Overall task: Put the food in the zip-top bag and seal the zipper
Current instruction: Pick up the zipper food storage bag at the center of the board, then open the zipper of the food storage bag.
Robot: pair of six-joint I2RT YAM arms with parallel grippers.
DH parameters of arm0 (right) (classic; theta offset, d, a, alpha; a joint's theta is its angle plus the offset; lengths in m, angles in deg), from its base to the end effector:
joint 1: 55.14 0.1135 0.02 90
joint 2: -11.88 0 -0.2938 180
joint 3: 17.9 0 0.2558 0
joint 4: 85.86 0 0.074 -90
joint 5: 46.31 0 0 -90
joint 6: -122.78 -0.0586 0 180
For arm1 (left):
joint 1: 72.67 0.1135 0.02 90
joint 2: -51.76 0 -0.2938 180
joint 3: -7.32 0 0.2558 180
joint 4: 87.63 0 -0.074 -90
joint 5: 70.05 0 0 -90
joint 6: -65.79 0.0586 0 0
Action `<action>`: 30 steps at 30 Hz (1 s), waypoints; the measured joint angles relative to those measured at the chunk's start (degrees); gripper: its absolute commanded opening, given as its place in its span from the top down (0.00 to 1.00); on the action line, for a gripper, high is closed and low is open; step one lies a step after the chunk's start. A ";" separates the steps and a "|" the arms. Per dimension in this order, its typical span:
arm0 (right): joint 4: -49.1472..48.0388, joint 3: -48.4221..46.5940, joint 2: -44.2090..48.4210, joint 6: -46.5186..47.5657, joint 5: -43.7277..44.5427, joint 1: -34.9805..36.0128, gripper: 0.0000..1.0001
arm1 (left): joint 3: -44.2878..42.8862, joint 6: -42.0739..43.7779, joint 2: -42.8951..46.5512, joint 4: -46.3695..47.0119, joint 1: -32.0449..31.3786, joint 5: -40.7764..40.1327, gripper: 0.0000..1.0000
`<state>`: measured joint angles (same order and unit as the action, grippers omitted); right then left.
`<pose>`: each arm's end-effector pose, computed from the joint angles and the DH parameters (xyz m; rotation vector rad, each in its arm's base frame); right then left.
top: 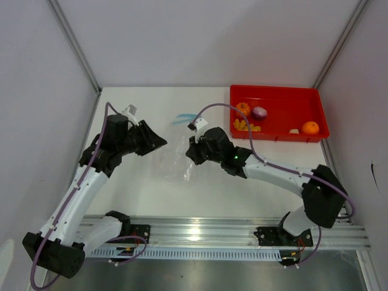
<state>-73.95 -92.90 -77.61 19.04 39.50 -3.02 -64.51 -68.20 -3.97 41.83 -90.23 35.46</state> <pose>0.2322 0.3055 0.2844 -0.7436 1.9900 0.7811 0.1935 -0.0777 0.3534 -0.3630 2.2635 -0.8839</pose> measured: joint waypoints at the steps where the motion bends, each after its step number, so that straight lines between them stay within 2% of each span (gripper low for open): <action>1: -0.02 1.38 2.36 1.46 1.36 0.00 1.00 | -1.09 -0.04 -0.83 0.24 -0.26 0.22 0.55; 6: 1.07 6.43 11.34 8.17 5.07 -0.52 1.00 | -5.70 1.29 -5.70 5.57 -1.88 4.57 0.40; 8: 1.60 7.41 13.14 9.94 4.74 -1.09 1.00 | -5.60 2.36 -6.49 9.79 -2.25 7.28 0.39; 15: 5.49 10.64 18.82 13.18 -4.50 -6.23 1.00 | -1.62 10.80 -7.69 31.28 -2.49 19.50 0.28; 20: 7.89 10.97 21.42 13.79 -12.52 -8.57 1.00 | -2.43 19.15 -12.04 41.22 -2.58 26.53 0.28; 27: 9.97 10.97 22.91 13.79 -19.91 -9.20 1.00 | -10.47 26.25 -24.94 43.80 -2.69 34.86 0.27; 30: 10.82 10.97 23.65 13.81 -21.90 -9.42 1.00 | -12.33 27.61 -28.44 44.22 -2.71 38.69 0.31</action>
<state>-63.13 -81.93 -53.96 32.86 17.60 -12.44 -76.83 -40.59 -32.40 86.05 -92.94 74.15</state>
